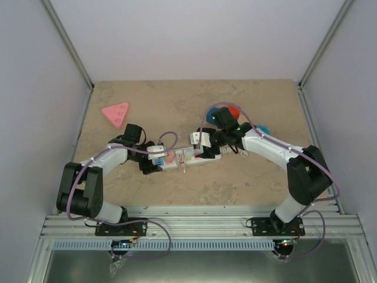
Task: Pull the plug off the socket
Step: Remove the plug from the socket.
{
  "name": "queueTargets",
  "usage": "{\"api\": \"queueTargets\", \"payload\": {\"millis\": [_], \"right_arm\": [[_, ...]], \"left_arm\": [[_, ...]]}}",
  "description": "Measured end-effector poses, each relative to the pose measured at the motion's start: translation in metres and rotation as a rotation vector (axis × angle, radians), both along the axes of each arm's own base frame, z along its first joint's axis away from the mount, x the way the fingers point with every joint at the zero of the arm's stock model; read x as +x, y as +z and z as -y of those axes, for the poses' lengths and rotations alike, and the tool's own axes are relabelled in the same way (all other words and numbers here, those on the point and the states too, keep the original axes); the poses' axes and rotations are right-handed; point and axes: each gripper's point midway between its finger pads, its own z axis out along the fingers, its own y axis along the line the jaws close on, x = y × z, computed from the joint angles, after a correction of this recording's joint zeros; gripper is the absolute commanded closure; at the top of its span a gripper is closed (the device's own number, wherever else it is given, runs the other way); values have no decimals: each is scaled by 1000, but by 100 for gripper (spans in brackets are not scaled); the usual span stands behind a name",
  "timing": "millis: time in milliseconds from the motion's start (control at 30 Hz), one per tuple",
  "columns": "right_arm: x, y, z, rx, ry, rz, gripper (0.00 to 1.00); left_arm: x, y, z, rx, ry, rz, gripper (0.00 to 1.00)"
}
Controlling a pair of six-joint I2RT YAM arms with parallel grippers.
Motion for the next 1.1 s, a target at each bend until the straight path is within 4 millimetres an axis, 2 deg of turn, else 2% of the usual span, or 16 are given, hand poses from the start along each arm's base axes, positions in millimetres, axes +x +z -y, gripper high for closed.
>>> {"api": "queueTargets", "payload": {"millis": [200, 400, 667, 800, 933, 1100], "right_arm": [[-4, -12, -13, -29, 25, -37, 27], [-7, -20, -24, -53, 50, -69, 36], [-13, -42, -27, -106, 68, -131, 45], [-11, -43, -28, -107, 66, -126, 50], [-6, -44, -32, -108, 63, -119, 51], [-4, -54, -31, -130, 57, -134, 51]], "left_arm": [[0, 0, 0, -1, 3, 0, 100], [1, 2, 0, -3, 5, 8, 100], [1, 5, 0, -5, 5, 20, 100], [-1, 3, 0, -5, 5, 15, 100], [-1, 3, -1, -5, 5, 15, 100], [-1, 3, -1, -7, 2, 16, 100]]}}
